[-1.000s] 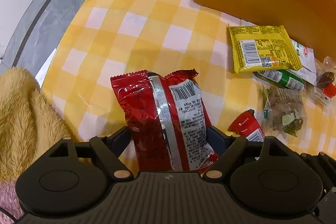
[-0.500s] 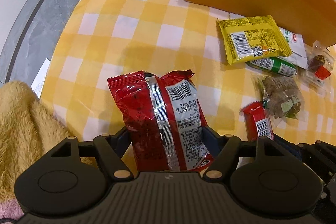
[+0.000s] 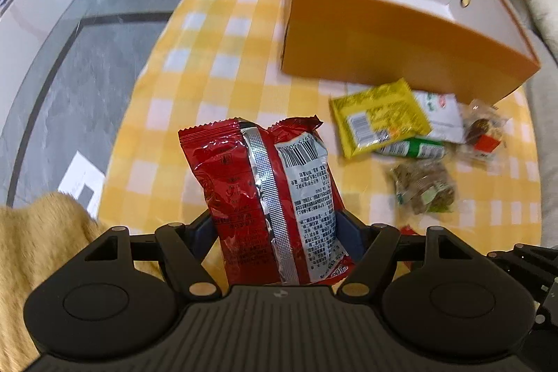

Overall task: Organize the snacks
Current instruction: 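Grasp the large red snack bag with left tool while right tool grasps a red sausage stick, then lower both held snacks into the orange box and open both tools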

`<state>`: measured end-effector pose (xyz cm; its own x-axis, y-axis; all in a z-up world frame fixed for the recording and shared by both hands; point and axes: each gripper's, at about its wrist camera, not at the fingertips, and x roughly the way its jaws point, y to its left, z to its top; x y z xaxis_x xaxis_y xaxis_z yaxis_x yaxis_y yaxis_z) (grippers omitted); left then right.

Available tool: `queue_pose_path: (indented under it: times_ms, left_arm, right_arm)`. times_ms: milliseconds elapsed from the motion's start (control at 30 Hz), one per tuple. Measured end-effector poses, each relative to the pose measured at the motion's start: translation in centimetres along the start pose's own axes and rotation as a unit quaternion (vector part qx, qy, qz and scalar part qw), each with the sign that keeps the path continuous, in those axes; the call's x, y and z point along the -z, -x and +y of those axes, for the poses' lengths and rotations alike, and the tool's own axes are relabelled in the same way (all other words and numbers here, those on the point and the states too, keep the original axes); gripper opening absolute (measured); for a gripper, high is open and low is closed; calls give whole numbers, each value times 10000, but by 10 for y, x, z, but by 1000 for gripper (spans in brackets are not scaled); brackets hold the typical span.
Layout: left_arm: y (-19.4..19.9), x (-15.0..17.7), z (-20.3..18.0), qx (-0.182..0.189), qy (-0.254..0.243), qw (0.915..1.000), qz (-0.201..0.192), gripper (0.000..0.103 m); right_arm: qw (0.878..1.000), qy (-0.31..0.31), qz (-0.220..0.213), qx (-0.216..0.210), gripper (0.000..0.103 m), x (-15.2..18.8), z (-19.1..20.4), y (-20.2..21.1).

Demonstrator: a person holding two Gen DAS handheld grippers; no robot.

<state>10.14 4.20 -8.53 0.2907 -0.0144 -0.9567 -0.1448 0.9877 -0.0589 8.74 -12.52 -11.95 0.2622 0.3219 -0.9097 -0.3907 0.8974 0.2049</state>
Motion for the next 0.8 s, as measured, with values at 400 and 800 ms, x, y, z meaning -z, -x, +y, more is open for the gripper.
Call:
queue_pose_path:
  times_ms: [400, 800]
  left_arm:
    - [59, -27, -14, 154, -612, 9942, -874, 83]
    - [95, -69, -64, 281, -1745, 9725, -1519, 83]
  right_arm:
    - [9941, -269, -995, 344, 21, -23, -21, 69]
    - [9873, -79, -1373, 801, 21, -63, -43, 104]
